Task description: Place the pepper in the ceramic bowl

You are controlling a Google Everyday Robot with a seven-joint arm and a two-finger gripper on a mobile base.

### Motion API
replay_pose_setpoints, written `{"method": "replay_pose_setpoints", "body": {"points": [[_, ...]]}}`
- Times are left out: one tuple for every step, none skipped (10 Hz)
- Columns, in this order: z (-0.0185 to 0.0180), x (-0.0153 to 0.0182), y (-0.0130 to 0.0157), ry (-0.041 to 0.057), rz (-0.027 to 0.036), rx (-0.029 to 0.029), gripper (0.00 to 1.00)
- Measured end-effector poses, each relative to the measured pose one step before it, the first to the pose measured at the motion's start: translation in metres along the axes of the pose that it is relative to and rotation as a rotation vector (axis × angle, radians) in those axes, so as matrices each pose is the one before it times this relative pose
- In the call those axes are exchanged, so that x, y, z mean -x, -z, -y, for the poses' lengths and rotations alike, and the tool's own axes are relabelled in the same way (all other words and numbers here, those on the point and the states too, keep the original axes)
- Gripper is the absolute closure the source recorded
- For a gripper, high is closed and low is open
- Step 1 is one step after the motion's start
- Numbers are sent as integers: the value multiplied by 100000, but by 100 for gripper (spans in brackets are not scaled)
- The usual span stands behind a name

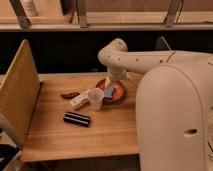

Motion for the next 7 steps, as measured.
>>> {"method": "replay_pose_setpoints", "body": {"points": [[-1105, 988, 750, 1967, 1775, 483, 20], [-1532, 976, 438, 3020, 685, -58, 20], [-1947, 930, 122, 3938, -31, -209, 20], [-1739, 465, -117, 3647, -777, -257, 20], [-2378, 613, -152, 4767, -446, 280, 20], [-3179, 807, 20, 6191, -132, 999, 20], [-2323, 496, 254, 4532, 132, 967, 20]]}}
